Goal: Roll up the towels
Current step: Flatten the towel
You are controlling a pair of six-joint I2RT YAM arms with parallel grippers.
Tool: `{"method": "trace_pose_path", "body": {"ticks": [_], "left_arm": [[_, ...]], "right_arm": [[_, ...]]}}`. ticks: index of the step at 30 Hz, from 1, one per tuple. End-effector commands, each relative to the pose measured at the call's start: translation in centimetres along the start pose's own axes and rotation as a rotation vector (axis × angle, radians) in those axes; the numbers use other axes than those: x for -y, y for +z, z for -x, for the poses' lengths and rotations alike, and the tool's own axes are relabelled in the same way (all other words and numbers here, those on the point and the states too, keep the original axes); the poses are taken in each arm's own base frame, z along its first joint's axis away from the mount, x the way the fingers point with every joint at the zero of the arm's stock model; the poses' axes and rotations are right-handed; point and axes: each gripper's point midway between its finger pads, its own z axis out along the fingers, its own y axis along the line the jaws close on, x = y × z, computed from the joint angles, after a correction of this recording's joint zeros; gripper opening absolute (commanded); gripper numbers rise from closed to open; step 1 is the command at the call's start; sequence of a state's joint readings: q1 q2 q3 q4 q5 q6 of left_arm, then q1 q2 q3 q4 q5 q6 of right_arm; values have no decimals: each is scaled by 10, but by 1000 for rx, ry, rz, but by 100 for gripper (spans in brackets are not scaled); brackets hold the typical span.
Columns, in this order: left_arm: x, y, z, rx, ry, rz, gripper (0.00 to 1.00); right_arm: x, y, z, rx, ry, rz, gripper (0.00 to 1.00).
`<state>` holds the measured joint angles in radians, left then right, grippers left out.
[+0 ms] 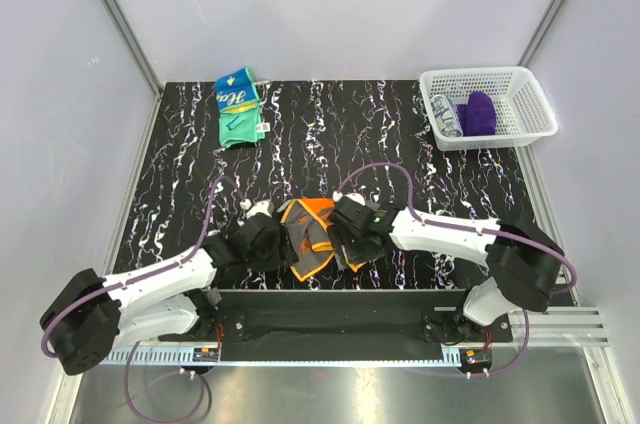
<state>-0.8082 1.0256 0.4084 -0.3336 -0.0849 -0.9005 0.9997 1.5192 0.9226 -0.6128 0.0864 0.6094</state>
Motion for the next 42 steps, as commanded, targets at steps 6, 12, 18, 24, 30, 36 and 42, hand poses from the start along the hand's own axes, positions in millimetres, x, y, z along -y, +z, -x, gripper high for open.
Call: {"method": "trace_pose_path", "body": {"ticks": [6,12,18,24,30,36,42], "left_arm": [[33,14,-16,-22,-32,-77,64],[34,17,-24,-29,-19,-64,64],[24,21,-27,-23,-25,-39,58],[25,22,-25,-10,-12,-38,0],[28,8,-10,25,30,-15,0],[30,-38,29,156,90,16,0],[40,-106,81,320,193,28,0]], "right_arm": [[4,19,2,6,-63,-126,70],[13,38,-6,-14,-80,-195,56],[16,48,-13,-25,-88,-217,31],[14,42,-9,-3,-88,-221,0],[14,11,18,95,-78,-246,0],[10,-54,58,263,-50,-228,0],[15,-142,93,443,-14,-207,0]]}}
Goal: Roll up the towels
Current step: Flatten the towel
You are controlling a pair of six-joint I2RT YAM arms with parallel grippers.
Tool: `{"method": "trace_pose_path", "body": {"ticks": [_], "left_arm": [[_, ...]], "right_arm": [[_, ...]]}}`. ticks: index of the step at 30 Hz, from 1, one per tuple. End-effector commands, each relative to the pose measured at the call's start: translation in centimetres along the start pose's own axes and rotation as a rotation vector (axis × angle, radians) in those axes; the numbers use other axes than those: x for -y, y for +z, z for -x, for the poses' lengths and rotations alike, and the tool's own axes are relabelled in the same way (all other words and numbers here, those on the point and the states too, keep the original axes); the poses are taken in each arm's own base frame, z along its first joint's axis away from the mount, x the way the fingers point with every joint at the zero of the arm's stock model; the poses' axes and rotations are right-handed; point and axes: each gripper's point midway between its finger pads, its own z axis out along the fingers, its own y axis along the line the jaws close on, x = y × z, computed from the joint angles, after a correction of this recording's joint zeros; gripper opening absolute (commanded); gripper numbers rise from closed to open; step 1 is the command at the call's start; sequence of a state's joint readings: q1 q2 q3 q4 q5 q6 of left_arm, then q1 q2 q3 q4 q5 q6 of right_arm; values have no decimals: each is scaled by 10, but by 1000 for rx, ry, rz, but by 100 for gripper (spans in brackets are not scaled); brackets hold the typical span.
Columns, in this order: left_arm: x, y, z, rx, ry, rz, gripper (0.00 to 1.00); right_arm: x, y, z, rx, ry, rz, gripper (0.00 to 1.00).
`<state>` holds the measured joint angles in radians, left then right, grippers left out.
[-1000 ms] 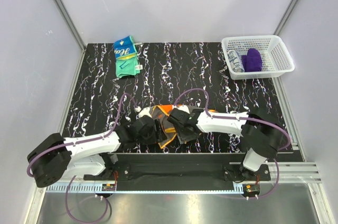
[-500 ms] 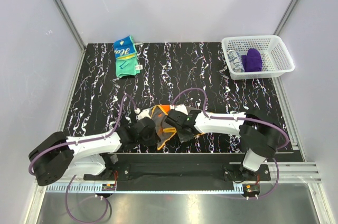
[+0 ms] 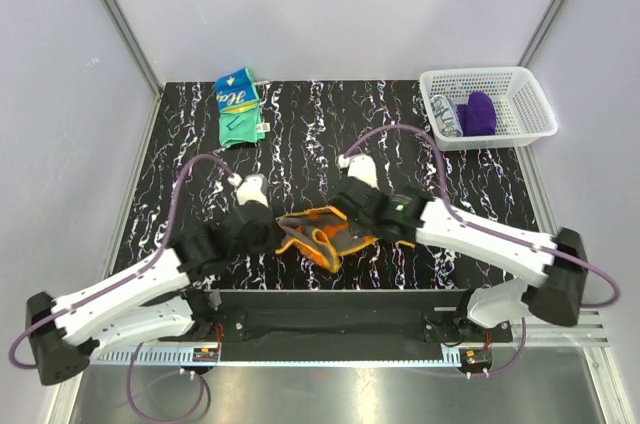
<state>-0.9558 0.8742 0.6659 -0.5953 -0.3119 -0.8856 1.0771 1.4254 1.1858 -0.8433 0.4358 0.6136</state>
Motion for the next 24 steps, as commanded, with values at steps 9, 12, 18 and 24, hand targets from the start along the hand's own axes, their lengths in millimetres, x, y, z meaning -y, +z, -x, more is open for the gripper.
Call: {"method": "trace_pose_path", "body": {"ticks": [9,12,18,24], "left_arm": [[-22,-105,106,262,249,176,0],[-25,-122,122,308,286,195,0],[-36,-113,135,332,409,323,0],[-49,-55,126,143,473,360,0]], "right_arm": [[75,-154,77,368,146,45,0],[89,-168,76,392,155,35,0],[108,-121,60,256,175,-123,0],[141,-53,68,141,363,-66,0]]}}
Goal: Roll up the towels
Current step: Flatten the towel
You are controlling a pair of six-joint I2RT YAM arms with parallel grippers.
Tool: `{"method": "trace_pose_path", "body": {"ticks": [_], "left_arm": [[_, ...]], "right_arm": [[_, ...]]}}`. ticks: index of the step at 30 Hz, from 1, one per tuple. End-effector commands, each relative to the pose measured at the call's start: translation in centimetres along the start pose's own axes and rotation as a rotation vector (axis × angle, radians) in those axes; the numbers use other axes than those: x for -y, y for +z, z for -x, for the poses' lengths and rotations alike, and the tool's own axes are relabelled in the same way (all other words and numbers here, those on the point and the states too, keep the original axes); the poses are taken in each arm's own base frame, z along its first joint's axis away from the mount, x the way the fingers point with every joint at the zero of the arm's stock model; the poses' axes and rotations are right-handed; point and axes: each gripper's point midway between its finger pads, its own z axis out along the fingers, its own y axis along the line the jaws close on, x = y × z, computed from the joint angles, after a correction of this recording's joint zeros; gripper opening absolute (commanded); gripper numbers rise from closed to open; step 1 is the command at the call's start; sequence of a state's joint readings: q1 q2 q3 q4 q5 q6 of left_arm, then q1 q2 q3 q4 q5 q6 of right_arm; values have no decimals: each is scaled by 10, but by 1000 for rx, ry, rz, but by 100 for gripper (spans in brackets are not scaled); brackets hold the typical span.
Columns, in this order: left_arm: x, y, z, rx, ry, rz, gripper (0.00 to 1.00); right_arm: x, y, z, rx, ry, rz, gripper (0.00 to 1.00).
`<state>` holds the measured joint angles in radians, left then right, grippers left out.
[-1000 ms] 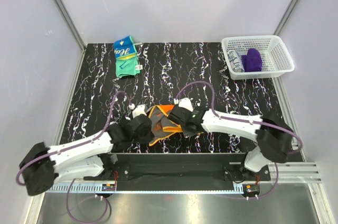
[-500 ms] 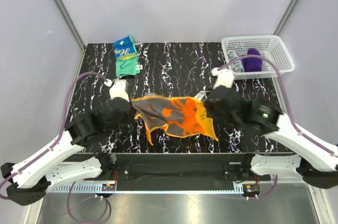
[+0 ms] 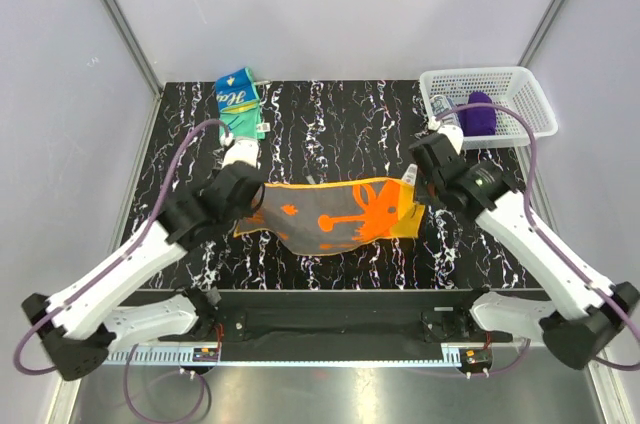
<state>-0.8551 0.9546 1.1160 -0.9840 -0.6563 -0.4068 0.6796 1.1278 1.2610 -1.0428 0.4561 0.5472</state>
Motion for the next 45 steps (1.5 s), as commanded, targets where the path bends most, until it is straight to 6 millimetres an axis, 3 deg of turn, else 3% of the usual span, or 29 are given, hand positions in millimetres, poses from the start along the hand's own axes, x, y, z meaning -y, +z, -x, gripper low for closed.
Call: {"method": "trace_pose_path", "body": {"ticks": [1,8,10,12,14,18,24,25,26,27,28,29,30,32,33,34,36,37,39,40,41,43,44,45], "left_arm": [[8,39,-5,-72,57,-33,0],[8,123,-29,-285,61,-25,4],[11,150,-35,-354,75,-12,4],[7,166,-35,-402,33,-10,4],[7,187,-27,-403,22,2,3],[1,216,-11,-409,4,29,4],[-19,251,-11,-435,33,116,7],[-24,260,-20,-465,28,121,8],[-24,264,-21,-475,12,114,18],[-28,267,-19,-487,-1,121,26],[-32,271,-24,-506,-12,132,40],[-35,271,-25,-508,-36,156,62],[-38,269,-25,-508,-44,174,70],[-43,257,-12,-454,-84,198,99],[-48,245,-4,-413,-106,211,99],[-55,238,0,-387,-116,242,99],[-63,215,11,-333,-173,271,99],[-63,207,13,-316,-198,265,99],[-60,188,10,-276,-277,239,99],[-50,183,5,-276,-306,180,99],[-45,178,0,-272,-353,160,99],[-31,167,-23,-279,-404,86,99],[-26,165,-32,-281,-462,76,99],[-21,161,-47,-268,-495,44,99]], "right_arm": [[-7,25,11,-44,67,102,0],[-35,108,7,-171,48,120,0],[-41,123,10,-180,51,116,0],[-43,147,11,-199,51,89,0],[-37,171,10,-219,66,52,0],[-22,200,31,-194,105,3,0],[2,236,50,-190,140,-83,0],[5,241,51,-196,141,-91,0],[2,248,53,-204,141,-84,0],[3,252,54,-213,134,-86,6],[4,255,54,-220,132,-91,15],[5,261,52,-237,128,-104,30],[6,262,52,-242,124,-114,64],[9,259,53,-243,122,-132,78],[10,255,55,-234,127,-134,85],[11,245,64,-205,134,-128,85],[17,235,61,-200,137,-145,86],[18,221,67,-174,142,-139,87],[23,209,57,-182,152,-147,87],[23,193,64,-143,167,-127,87],[25,191,44,-180,179,-120,87],[24,175,42,-151,206,-79,88],[23,176,16,-204,204,-58,88],[22,174,8,-214,205,-41,88]]}}
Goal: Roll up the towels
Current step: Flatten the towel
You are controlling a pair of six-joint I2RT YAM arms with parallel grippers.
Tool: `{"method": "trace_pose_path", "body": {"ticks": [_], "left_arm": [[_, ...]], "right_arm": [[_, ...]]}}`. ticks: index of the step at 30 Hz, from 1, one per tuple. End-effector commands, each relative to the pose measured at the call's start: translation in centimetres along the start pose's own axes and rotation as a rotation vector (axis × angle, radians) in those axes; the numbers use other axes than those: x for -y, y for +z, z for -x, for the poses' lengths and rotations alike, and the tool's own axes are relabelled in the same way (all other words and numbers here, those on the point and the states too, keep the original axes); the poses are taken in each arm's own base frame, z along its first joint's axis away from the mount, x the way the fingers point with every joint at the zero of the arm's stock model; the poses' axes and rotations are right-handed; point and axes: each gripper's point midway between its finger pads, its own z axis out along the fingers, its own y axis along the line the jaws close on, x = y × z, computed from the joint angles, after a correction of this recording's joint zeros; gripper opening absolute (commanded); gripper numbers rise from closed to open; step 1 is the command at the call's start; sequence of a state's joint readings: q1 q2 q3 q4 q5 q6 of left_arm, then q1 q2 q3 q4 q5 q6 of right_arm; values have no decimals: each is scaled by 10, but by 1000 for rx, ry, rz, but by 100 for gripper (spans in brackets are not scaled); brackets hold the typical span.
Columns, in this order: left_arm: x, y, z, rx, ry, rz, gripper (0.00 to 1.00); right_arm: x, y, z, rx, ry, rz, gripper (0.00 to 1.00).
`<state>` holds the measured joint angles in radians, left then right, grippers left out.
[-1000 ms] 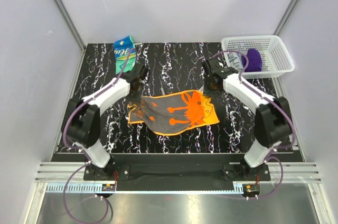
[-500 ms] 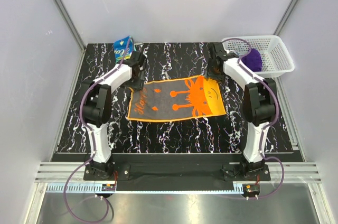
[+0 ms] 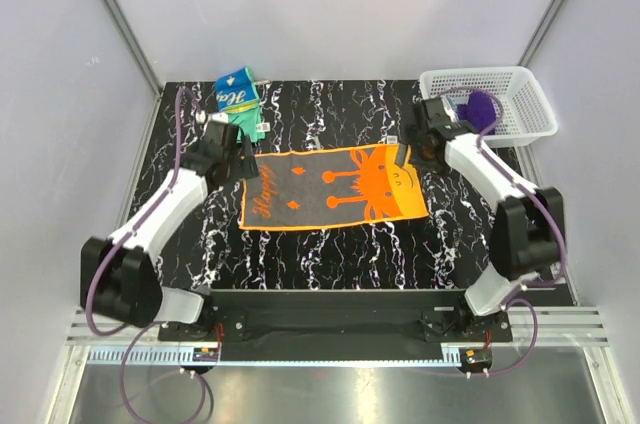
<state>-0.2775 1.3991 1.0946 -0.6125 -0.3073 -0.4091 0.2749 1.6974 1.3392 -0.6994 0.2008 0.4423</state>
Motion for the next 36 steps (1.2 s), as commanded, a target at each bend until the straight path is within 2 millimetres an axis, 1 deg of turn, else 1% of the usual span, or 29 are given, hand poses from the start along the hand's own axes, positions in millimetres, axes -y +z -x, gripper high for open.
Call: {"method": "trace_pose_path", "body": {"ticks": [1,2,3,4,5,6,7,9,10,12,14,16,17,19,21,22,23,25,26,27,28,29,30,31,32,34,36], "left_arm": [[23,5,-50,-68,-164,-172,96],[27,4,-59,-71,-230,-199,95],[26,4,-74,-62,-263,-234,93],[33,1,-85,-85,-291,-287,92],[34,-1,-91,-89,-340,-303,90],[35,-2,-102,-92,-357,-336,89],[37,-4,-110,-110,-377,-355,88],[30,-1,-125,-120,-385,-340,87],[28,1,-129,-125,-389,-329,87],[26,5,-135,-133,-389,-321,85],[28,7,-137,-142,-399,-328,83],[28,13,-140,-148,-407,-318,77],[28,15,-141,-148,-413,-313,75],[26,21,-144,-153,-413,-291,68],[25,25,-147,-161,-406,-277,66],[24,27,-148,-164,-404,-274,61],[23,28,-150,-167,-402,-268,58],[22,29,-153,-174,-399,-261,52],[22,30,-153,-175,-397,-260,47],[21,30,-154,-174,-397,-260,43],[17,32,-153,-161,-393,-236,39],[16,32,-154,-160,-389,-229,31],[15,31,-153,-157,-388,-224,28],[12,32,-153,-152,-386,-212,25],[11,31,-151,-145,-382,-211,17],[9,31,-151,-139,-380,-200,13],[8,29,-150,-134,-378,-196,7]], "right_arm": [[-2,-11,-20,-4,32,80,89],[6,-4,-36,-47,35,65,89],[11,-1,-42,-66,46,54,88],[16,2,-47,-81,62,54,89],[19,6,-64,-132,92,77,88],[30,8,-64,-143,149,86,88],[25,7,-76,-175,186,175,88],[27,7,-75,-183,248,244,88],[26,7,-78,-197,254,263,88],[24,7,-82,-214,255,280,87],[24,8,-86,-225,260,276,87],[23,6,-86,-216,263,289,87],[25,6,-90,-219,267,283,87],[26,4,-89,-205,267,283,87],[32,4,-90,-195,276,263,86],[35,3,-88,-181,284,259,86],[40,4,-90,-179,302,248,86],[44,2,-84,-148,329,257,86],[47,3,-87,-151,348,254,85],[52,4,-85,-142,364,250,84],[52,5,-85,-137,367,251,84],[59,8,-85,-139,396,243,83],[62,9,-85,-140,411,244,82],[62,13,-88,-150,420,248,82],[59,14,-89,-163,431,271,81],[56,19,-92,-180,447,289,79],[55,23,-96,-197,466,297,76]]}}
